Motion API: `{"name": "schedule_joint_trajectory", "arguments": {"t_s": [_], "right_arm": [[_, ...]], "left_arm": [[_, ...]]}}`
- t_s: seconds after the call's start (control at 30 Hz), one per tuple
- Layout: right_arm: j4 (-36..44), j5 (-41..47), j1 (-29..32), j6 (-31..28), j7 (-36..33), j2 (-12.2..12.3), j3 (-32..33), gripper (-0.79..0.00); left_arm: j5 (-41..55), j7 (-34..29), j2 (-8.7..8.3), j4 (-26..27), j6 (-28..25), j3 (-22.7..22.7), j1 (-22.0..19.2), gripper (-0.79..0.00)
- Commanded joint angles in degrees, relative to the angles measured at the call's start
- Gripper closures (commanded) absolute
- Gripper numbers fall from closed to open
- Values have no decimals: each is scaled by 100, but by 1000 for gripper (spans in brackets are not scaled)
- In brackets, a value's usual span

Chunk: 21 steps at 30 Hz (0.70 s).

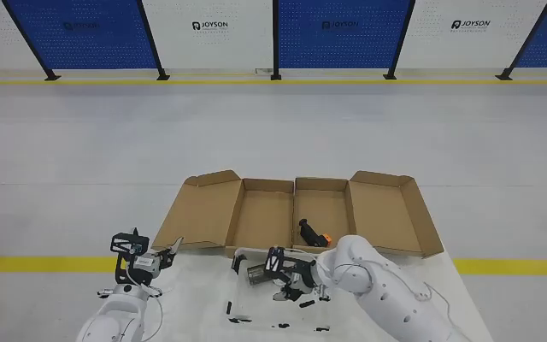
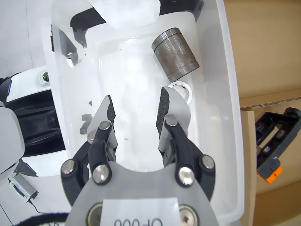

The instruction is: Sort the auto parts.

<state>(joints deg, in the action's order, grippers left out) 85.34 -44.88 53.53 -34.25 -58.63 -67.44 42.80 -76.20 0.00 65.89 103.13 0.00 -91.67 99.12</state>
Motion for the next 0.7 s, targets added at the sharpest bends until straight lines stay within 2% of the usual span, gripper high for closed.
{"name": "schedule_joint_trajectory", "arguments": {"t_s": [0.0, 0.2, 0.37, 0.57, 0.67], "right_arm": [[-124, -23, -60, 47, 38, -28, -72, -428], [-524, -107, -260, 139, 256, -111, -222, -477], [-852, -255, -401, 287, 437, -190, -360, -603], [-1224, -408, -612, 499, 614, -318, -553, -622], [-1426, -590, -695, 644, 784, -394, -677, -662]], "left_arm": [[0, 0, 0, 0, 0, 0, 0, -785], [0, 0, 0, 0, 0, 0, 0, -785], [0, 0, 0, 0, 0, 0, 0, -785], [0, 0, 0, 0, 0, 0, 0, -785], [0, 0, 0, 0, 0, 0, 0, -785]]}}
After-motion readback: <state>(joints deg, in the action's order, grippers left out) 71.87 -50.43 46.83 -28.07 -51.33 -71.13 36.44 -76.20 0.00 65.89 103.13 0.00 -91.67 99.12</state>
